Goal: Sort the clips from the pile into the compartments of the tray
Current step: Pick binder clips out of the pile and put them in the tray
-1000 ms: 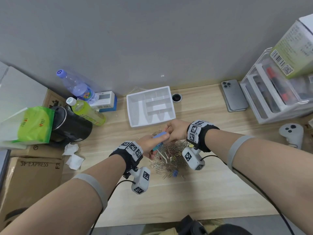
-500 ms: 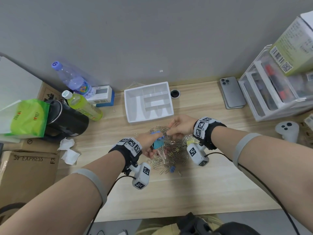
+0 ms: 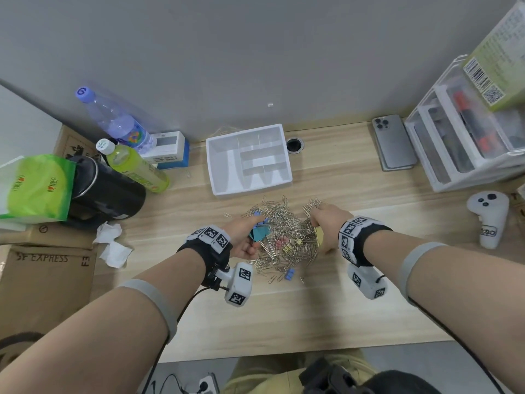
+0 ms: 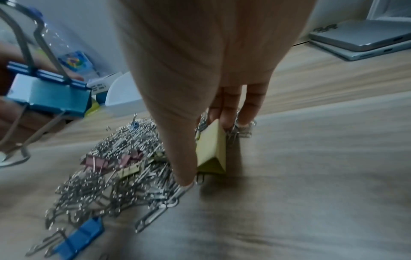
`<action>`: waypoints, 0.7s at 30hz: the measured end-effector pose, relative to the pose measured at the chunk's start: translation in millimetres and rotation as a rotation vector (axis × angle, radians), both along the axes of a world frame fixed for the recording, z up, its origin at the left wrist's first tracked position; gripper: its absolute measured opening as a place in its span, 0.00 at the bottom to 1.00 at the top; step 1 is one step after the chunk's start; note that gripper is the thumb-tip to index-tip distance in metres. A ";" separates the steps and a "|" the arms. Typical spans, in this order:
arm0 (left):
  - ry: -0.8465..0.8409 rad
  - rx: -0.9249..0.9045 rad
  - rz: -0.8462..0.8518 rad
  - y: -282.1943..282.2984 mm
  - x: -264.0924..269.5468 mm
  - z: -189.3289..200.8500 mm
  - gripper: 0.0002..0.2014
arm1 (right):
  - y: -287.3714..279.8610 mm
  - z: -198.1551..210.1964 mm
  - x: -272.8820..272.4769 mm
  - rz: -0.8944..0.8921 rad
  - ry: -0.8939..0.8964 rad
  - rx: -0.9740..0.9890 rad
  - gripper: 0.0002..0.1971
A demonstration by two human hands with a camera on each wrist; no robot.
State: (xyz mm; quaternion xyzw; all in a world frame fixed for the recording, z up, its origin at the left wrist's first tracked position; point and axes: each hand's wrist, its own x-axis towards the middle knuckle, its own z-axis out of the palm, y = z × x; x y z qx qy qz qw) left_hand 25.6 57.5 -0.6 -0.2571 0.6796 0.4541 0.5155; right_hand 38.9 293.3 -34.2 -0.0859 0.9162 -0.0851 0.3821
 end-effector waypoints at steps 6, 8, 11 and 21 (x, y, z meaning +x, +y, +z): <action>0.009 -0.021 0.025 -4.0 3.5 -4.3 0.22 | -6.6 7.3 0.9 0.046 -0.004 0.018 0.29; 0.010 -0.031 0.027 -4.5 1.7 -1.3 0.22 | -6.7 13.7 -2.4 0.010 -0.086 -0.015 0.31; 0.010 -0.046 0.015 -5.9 -3.0 5.3 0.22 | -5.4 21.7 -4.7 -0.059 -0.168 -0.104 0.29; 0.028 -0.063 0.043 -15.7 -13.3 15.4 0.23 | -20.4 39.8 -20.7 -0.319 -0.432 -0.348 0.19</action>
